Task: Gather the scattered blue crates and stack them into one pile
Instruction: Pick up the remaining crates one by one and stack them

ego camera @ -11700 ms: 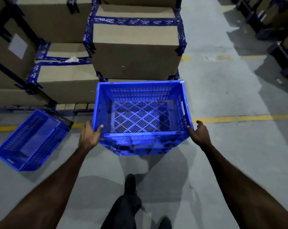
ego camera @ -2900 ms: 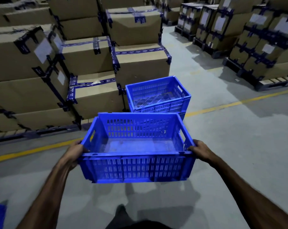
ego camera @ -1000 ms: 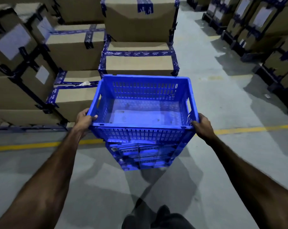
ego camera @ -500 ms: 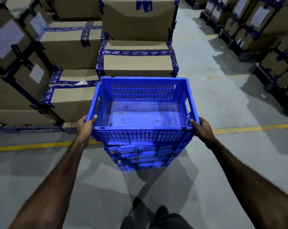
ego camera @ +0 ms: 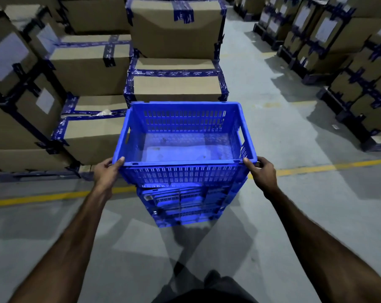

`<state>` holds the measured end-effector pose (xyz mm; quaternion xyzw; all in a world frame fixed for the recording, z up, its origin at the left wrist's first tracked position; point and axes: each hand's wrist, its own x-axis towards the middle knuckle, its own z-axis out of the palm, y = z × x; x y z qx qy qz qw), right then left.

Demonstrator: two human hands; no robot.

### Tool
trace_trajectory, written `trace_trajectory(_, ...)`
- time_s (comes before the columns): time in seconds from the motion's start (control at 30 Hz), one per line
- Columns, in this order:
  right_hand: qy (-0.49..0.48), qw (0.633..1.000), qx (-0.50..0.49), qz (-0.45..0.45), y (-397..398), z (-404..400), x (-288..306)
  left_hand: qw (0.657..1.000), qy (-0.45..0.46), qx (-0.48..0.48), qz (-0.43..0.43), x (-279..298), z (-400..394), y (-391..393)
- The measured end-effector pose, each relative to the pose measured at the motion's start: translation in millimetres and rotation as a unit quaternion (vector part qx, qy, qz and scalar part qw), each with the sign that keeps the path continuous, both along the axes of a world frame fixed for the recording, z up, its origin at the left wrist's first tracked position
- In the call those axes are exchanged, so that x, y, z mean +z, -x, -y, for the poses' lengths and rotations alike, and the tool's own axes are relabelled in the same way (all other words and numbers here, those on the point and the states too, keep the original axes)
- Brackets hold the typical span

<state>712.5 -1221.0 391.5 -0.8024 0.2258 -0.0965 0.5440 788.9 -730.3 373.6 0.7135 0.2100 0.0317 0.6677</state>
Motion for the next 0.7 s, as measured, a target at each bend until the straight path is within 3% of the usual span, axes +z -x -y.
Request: trace_trajectory(0.7, 0.001, 1.0, 0.009, -0.005, -25, 35, -6, 0.999, -0.034, 0.021, 0.013, 1, 38, 27)
